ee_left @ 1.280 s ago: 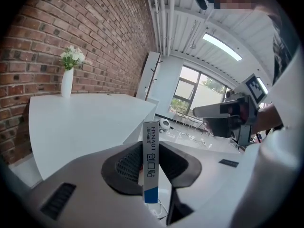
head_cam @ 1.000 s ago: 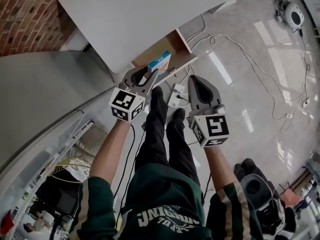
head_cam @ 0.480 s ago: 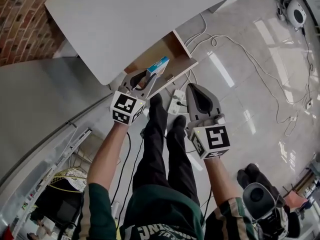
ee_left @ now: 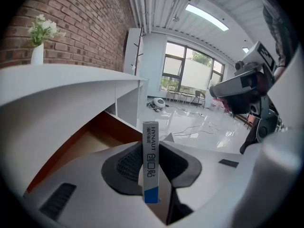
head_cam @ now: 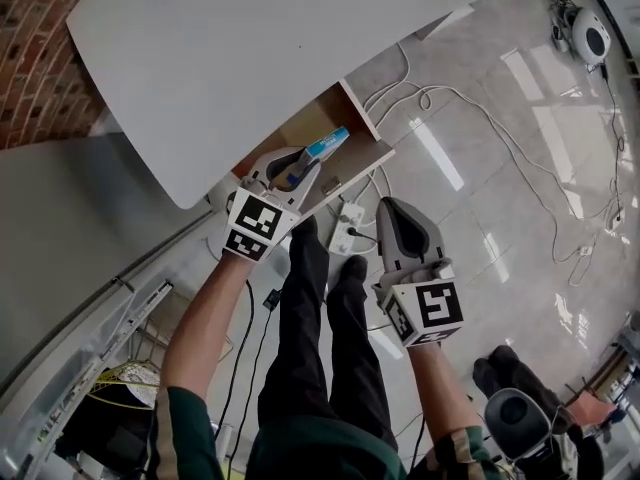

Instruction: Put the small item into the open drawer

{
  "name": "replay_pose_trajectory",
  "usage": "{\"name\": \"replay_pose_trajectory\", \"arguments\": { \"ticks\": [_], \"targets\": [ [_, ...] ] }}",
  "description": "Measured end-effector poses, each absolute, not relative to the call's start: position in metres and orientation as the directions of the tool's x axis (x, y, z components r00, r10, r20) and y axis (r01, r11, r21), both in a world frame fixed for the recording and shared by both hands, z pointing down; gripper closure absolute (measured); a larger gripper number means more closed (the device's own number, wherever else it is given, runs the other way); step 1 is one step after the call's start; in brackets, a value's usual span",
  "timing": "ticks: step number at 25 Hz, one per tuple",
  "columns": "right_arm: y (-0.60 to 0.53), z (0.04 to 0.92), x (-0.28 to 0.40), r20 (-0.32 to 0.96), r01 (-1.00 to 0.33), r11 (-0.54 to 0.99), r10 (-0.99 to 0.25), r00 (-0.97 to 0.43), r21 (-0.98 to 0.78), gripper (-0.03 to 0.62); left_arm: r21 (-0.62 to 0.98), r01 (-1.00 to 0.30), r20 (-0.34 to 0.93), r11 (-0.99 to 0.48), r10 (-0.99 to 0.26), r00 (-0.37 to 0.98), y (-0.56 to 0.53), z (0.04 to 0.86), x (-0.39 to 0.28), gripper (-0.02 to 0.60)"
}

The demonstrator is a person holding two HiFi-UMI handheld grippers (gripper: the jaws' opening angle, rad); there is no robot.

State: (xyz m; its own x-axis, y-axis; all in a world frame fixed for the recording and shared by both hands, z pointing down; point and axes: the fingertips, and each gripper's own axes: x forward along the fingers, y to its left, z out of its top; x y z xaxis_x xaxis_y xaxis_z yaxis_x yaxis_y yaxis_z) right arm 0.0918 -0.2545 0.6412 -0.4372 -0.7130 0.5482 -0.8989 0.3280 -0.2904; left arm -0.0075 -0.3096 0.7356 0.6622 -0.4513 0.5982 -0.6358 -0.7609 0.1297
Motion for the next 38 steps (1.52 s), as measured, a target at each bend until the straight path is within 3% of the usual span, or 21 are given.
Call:
{"name": "replay_pose_trajectory", "arguments": {
  "ticks": [8,18,26,32,38],
  "targets": [
    [-0.26,0.655,0.08,0.554,-0.892,0.328,-0.7,-0.45,-0.31,0.569,0.08,-0.59,0.686,-0.803,-0.385,0.617,-0.317,0.768,-0.005,0.48],
    [-0.255,0.672,0.079,0.569,-0.887,0.323,-0.682,-0.46,-0.329,0.569,0.064,-0.433,0.925,-0.899,-0.109,0.365,-0.308,0.837,0.0,0.48],
    [-0.255,0.68,0.083,0.588,-0.888,0.311,-0.667,-0.458,-0.338,0.569,0.122,-0.427,0.953,-0.896,-0.014,0.303,-0.316,0.85,0.011,0.48],
    [-0.257,0.684,0.086,0.592,-0.891,0.3,-0.667,-0.452,-0.341,0.569,0.242,-0.455,0.955,-0.857,0.126,0.27,-0.309,0.869,0.007,0.48],
    [-0.259,0.686,0.082,0.589,-0.891,0.294,-0.671,-0.451,-0.346,0.569,0.215,-0.458,0.961,-0.863,0.103,0.257,-0.315,0.867,0.002,0.479]
  ]
}}
